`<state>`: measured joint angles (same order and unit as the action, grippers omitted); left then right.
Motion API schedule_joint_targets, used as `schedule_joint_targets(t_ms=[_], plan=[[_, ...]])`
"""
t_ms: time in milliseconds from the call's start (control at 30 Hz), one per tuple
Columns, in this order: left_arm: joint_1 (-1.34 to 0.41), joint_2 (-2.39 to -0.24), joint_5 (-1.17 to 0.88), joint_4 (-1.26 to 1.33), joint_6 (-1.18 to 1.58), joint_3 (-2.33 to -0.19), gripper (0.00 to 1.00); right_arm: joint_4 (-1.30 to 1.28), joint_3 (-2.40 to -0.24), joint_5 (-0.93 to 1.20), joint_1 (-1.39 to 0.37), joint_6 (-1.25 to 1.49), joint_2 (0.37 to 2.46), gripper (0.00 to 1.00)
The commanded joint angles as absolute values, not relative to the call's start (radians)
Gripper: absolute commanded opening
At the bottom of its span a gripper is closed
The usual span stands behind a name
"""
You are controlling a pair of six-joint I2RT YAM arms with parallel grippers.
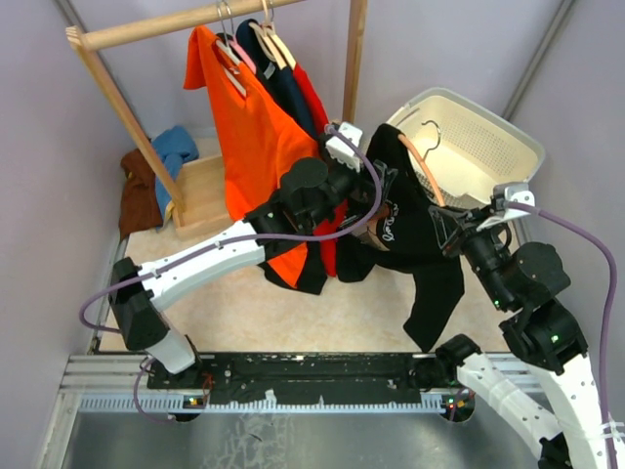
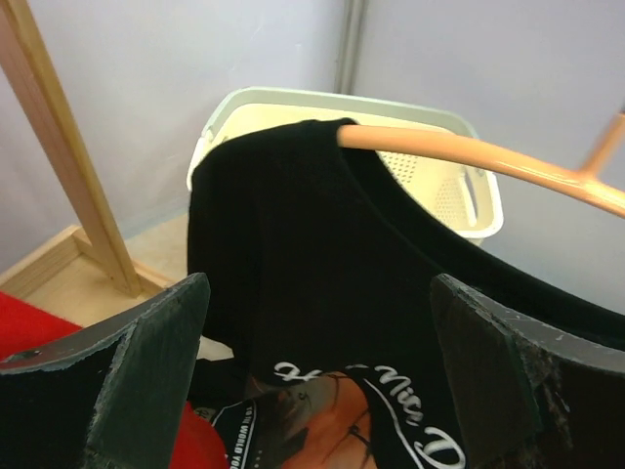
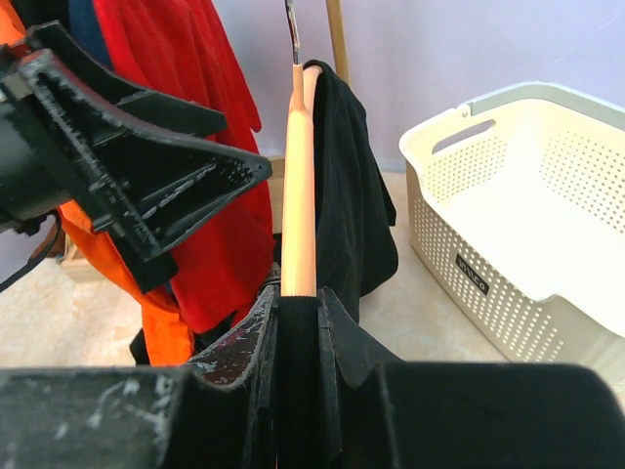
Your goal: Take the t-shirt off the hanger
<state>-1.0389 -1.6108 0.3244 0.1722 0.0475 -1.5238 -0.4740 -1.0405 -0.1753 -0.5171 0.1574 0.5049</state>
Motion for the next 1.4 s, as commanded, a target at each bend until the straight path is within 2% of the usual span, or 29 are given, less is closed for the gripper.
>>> schedule_joint_targets(t_ms=[0,300,1367], plan=[[-0.999,-1.625,0.27,0.21,0.113,-1.554,1.0,-0.392,-1.043,-0.171,-0.527,0.144,0.48,0.0],[-0.933,-1.625,0.142,0.283,0.208,-1.494,1.0,-0.394,-1.033,-0.161,-0.528,0.148,0.468,0.0],[-0.904,-1.705,0.158,0.288,0.261,-1.52,0.98,-0.381,-1.027,-0.142,-0.528,0.137,0.466,0.0]])
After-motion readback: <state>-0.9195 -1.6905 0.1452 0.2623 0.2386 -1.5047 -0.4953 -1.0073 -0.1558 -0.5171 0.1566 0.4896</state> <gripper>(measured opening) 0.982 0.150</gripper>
